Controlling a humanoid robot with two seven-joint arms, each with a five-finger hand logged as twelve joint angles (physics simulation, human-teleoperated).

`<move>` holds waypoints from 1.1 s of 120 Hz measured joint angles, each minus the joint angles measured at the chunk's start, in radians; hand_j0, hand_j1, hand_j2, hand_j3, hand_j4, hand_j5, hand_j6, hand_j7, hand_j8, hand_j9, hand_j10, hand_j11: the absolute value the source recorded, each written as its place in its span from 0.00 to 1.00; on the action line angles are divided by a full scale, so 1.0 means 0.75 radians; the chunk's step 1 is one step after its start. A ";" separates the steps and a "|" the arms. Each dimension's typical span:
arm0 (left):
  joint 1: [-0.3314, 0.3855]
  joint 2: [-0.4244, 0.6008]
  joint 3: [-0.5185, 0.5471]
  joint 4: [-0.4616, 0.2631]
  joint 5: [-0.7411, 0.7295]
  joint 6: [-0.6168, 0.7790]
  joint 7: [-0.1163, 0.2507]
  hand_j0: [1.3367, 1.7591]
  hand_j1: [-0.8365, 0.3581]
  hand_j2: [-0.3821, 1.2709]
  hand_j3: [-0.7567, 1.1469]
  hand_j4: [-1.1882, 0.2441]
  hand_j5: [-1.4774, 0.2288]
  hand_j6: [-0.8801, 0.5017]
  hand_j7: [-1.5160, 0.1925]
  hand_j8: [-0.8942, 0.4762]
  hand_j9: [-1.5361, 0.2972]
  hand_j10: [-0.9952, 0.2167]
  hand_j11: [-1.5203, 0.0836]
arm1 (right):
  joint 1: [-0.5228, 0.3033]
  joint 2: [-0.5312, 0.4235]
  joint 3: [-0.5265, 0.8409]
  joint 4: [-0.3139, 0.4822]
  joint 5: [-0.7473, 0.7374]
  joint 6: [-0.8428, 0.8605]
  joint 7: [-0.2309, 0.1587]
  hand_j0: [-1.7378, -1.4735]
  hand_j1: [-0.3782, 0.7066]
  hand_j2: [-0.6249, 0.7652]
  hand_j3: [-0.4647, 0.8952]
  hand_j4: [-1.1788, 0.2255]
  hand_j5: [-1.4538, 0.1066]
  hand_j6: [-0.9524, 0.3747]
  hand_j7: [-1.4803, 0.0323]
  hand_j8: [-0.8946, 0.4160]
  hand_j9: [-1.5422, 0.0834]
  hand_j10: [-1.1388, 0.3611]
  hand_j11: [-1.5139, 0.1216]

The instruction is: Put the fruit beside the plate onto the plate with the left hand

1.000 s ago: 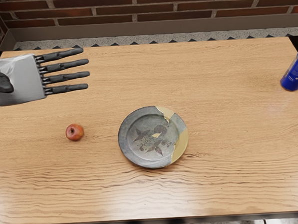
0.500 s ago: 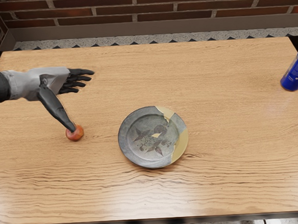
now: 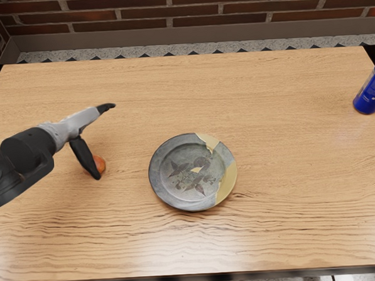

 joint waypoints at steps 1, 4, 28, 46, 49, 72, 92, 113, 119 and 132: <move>0.000 -0.006 0.005 0.000 0.006 0.005 0.000 0.76 0.97 0.24 0.40 0.81 0.85 0.62 0.87 0.63 0.82 0.80 0.93 | 0.000 0.000 0.000 0.000 0.000 0.000 0.000 0.30 0.03 0.45 0.34 0.84 0.93 0.72 0.98 0.68 0.95 0.76 0.93; 0.001 -0.015 0.019 0.001 0.021 0.021 0.000 0.76 0.97 0.24 0.40 0.81 0.85 0.62 0.87 0.63 0.82 0.80 0.93 | 0.000 0.000 0.000 0.000 0.000 0.000 0.000 0.30 0.03 0.45 0.34 0.84 0.93 0.72 0.98 0.68 0.95 0.76 0.93; 0.035 -0.005 0.124 0.014 0.100 0.146 0.000 0.76 0.97 0.24 0.40 0.81 0.85 0.62 0.87 0.63 0.82 0.80 0.93 | 0.003 0.000 -0.001 0.001 0.000 0.000 -0.001 0.30 0.03 0.45 0.34 0.84 0.93 0.72 0.98 0.68 0.95 0.76 0.93; 0.055 0.008 0.143 0.018 0.136 0.201 0.000 0.76 0.96 0.24 0.40 0.80 0.84 0.61 0.86 0.63 0.82 0.79 0.92 | 0.005 0.000 0.000 0.001 0.000 0.000 -0.001 0.30 0.03 0.45 0.34 0.84 0.93 0.72 0.98 0.68 0.95 0.76 0.93; 0.056 0.008 0.144 0.018 0.140 0.207 0.000 0.76 0.96 0.24 0.40 0.80 0.84 0.61 0.86 0.62 0.81 0.79 0.92 | 0.006 0.000 0.000 0.001 0.000 0.001 -0.001 0.30 0.03 0.45 0.34 0.84 0.93 0.72 0.98 0.68 0.95 0.76 0.93; 0.087 -0.001 0.149 0.019 0.153 0.225 0.000 0.76 0.87 0.25 0.40 0.74 0.77 0.55 0.80 0.56 0.75 0.72 0.85 | 0.006 0.000 0.000 0.000 -0.001 0.001 -0.001 0.30 0.03 0.45 0.34 0.84 0.93 0.72 0.98 0.68 0.95 0.76 0.93; 0.101 0.006 0.147 0.019 0.157 0.236 0.000 0.76 0.80 0.26 0.40 0.69 0.72 0.50 0.74 0.51 0.70 0.66 0.79 | 0.006 0.000 -0.001 0.002 -0.002 0.001 -0.001 0.30 0.03 0.45 0.34 0.84 0.93 0.72 0.98 0.68 0.95 0.76 0.93; 0.107 0.000 0.148 0.021 0.159 0.255 0.000 0.76 0.75 0.26 0.40 0.66 0.68 0.46 0.70 0.47 0.66 0.62 0.75 | 0.008 0.000 -0.002 0.004 -0.002 0.001 -0.001 0.30 0.03 0.45 0.34 0.84 0.93 0.72 0.98 0.68 0.95 0.76 0.93; 0.122 -0.004 0.148 0.026 0.160 0.256 0.000 0.76 0.74 0.26 0.40 0.65 0.67 0.45 0.69 0.46 0.66 0.61 0.74 | 0.008 0.000 -0.002 0.004 -0.002 0.001 -0.001 0.30 0.03 0.45 0.34 0.84 0.93 0.72 0.98 0.68 0.95 0.76 0.93; 0.123 -0.016 0.148 0.041 0.161 0.258 0.000 0.76 0.72 0.27 0.40 0.64 0.66 0.44 0.68 0.45 0.65 0.60 0.73 | 0.008 0.000 -0.002 0.004 -0.002 0.001 -0.001 0.30 0.03 0.45 0.34 0.84 0.93 0.72 0.98 0.68 0.95 0.76 0.93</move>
